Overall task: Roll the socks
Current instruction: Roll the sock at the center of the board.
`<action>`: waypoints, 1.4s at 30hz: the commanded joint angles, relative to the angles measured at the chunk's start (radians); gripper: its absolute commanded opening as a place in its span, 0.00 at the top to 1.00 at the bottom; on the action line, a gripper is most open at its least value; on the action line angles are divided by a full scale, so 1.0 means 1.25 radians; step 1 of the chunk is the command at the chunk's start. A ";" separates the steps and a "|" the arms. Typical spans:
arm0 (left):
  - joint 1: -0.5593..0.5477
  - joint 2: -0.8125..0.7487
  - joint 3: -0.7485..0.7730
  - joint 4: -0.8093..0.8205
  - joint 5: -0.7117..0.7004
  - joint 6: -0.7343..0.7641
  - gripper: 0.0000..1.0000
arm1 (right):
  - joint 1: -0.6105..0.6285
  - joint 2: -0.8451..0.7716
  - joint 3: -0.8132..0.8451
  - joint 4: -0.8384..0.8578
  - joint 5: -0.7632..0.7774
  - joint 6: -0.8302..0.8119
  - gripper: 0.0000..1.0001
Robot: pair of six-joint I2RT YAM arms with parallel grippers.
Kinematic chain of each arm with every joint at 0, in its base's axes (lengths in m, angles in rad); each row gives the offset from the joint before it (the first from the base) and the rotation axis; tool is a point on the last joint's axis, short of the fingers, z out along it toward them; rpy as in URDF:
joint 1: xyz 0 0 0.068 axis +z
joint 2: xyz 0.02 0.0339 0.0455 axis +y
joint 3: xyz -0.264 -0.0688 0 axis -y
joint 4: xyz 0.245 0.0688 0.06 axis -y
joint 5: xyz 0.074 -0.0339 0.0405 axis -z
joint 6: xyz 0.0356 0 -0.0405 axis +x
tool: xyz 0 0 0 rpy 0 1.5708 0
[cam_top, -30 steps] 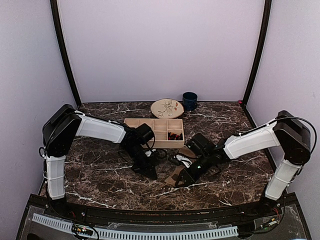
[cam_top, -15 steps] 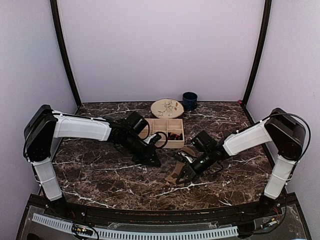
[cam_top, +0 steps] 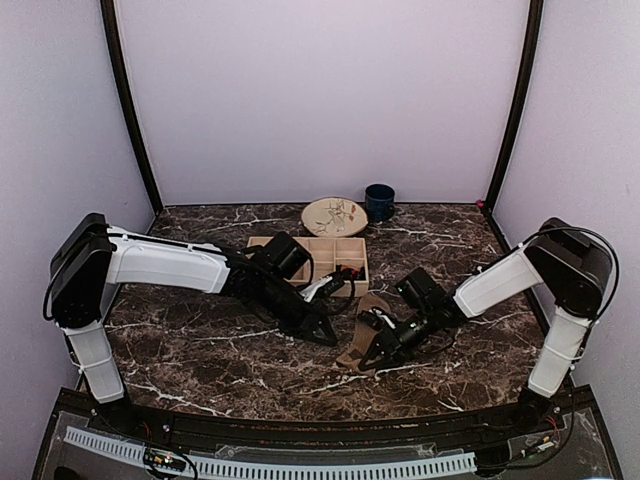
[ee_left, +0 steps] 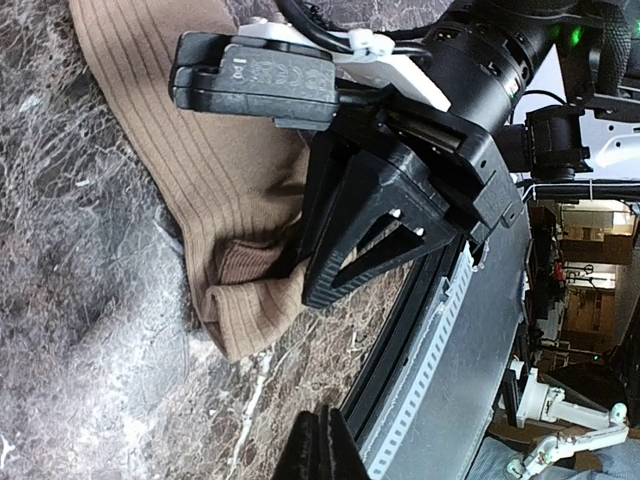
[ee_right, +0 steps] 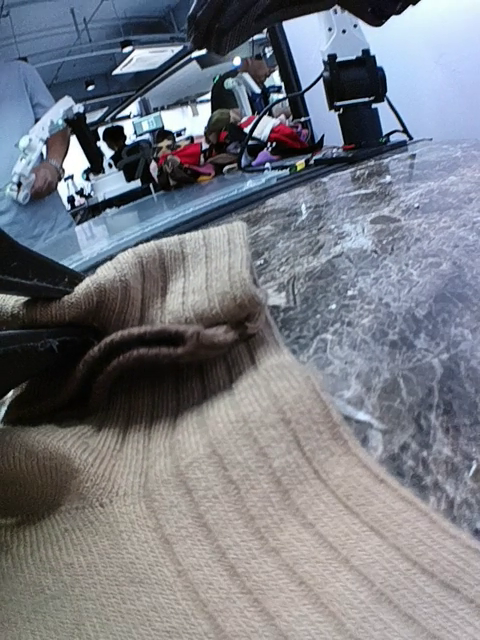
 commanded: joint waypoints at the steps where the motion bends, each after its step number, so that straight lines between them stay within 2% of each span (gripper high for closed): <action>1: -0.008 -0.001 -0.009 0.024 0.008 0.041 0.94 | -0.012 0.013 -0.015 0.070 -0.055 0.065 0.90; 6: -0.008 0.011 -0.037 0.051 0.019 0.050 0.84 | -0.029 0.013 -0.052 0.164 -0.091 0.142 0.91; 10: -0.009 0.012 -0.054 0.068 0.021 0.071 0.64 | -0.037 0.020 -0.072 0.222 -0.118 0.194 0.91; 18: -0.009 0.051 -0.044 0.087 0.041 0.079 0.44 | -0.040 0.020 -0.080 0.248 -0.140 0.221 0.92; 22: -0.009 0.067 -0.037 0.116 0.055 0.071 0.43 | -0.040 0.022 -0.098 0.300 -0.152 0.260 0.92; 32: -0.016 0.120 -0.010 0.159 0.093 0.075 0.45 | -0.049 0.031 -0.111 0.319 -0.171 0.280 0.92; 42: -0.031 0.141 0.024 0.122 0.035 0.101 0.47 | -0.061 0.064 -0.121 0.340 -0.173 0.315 0.93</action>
